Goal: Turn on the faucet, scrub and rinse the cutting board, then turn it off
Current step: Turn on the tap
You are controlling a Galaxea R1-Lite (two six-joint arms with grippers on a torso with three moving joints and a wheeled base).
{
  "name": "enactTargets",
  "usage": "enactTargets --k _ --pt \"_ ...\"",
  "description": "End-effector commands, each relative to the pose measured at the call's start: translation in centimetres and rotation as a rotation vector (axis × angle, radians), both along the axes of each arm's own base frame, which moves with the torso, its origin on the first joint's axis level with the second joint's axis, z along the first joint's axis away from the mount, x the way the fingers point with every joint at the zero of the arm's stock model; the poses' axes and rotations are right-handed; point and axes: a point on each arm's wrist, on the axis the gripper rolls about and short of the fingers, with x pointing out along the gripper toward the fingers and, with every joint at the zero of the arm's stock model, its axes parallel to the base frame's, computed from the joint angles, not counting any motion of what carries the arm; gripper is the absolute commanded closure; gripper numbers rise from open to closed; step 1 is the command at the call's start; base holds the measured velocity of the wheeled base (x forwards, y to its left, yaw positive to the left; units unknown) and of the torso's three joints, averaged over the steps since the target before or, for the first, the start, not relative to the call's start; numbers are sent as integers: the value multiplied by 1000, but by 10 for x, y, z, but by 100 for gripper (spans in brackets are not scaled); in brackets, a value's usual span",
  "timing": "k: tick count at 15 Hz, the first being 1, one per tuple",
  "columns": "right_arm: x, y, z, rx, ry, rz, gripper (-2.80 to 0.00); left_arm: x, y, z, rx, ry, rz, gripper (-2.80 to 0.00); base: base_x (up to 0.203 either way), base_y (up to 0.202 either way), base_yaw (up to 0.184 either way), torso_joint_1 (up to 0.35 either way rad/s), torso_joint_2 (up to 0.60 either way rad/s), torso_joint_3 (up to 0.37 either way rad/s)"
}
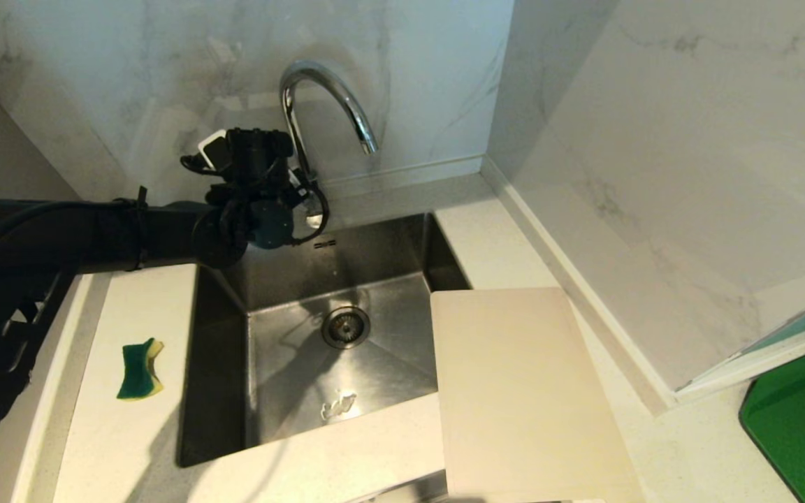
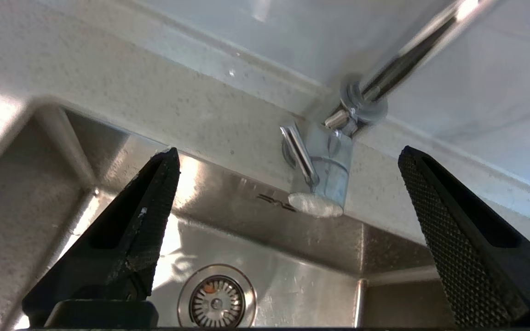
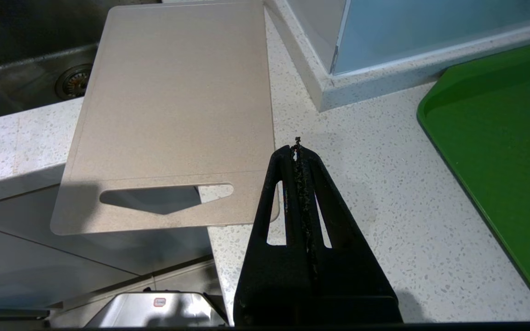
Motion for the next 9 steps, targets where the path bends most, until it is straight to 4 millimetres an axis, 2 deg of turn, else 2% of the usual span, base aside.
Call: enactTargets --k 1,9 --pt "0 0 0 0 0 0 0 5 -1 -7 -8 -4 10 -280 0 0 0 0 0 0" --pt "0 0 0 0 0 0 0 13 -5 -21 -20 -28 26 -280 0 0 0 0 0 0"
